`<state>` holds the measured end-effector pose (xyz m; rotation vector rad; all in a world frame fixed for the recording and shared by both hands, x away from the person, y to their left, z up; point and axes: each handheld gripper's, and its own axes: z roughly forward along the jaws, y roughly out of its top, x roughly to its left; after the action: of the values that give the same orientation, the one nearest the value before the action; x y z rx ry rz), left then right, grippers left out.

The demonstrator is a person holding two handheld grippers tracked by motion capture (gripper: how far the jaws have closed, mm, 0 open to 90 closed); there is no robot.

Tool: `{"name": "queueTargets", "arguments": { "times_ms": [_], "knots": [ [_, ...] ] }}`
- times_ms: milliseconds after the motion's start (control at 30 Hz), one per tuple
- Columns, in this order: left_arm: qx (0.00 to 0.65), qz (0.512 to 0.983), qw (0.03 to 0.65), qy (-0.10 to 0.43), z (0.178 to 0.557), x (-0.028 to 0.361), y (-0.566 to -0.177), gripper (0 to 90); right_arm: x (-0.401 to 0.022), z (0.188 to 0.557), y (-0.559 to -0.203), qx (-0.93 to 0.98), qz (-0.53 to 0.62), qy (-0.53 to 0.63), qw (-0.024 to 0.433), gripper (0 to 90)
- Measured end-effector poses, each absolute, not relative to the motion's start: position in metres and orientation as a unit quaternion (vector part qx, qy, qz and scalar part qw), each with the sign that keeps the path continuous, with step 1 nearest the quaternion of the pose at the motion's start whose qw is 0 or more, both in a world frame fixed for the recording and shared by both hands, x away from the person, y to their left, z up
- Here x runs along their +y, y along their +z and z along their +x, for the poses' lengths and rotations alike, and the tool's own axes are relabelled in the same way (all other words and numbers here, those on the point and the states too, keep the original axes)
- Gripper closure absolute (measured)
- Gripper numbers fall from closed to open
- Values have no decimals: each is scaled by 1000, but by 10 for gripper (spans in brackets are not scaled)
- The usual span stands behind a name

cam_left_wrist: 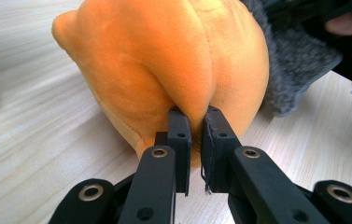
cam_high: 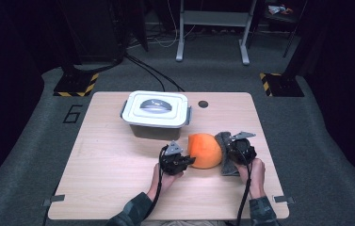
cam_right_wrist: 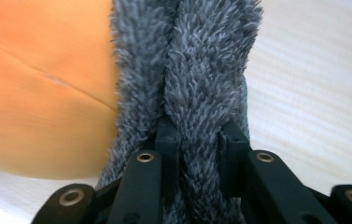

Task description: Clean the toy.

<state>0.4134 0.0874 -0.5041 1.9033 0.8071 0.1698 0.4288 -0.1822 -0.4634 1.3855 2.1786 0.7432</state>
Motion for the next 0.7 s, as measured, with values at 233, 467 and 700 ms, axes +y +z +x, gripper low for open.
{"name": "queueTargets", "arguments": {
  "times_ms": [233, 467, 700],
  "knots": [
    [335, 790, 509, 69, 414, 88, -504, 830, -188, 443, -494, 797, 515, 244, 202, 744],
    [331, 789, 513, 73, 413, 88, -504, 829, -194, 439, -485, 789, 520, 250, 212, 744],
    [332, 788, 512, 76, 413, 86, -503, 826, -198, 420, -447, 771, 513, 285, 248, 744]
  ]
}}
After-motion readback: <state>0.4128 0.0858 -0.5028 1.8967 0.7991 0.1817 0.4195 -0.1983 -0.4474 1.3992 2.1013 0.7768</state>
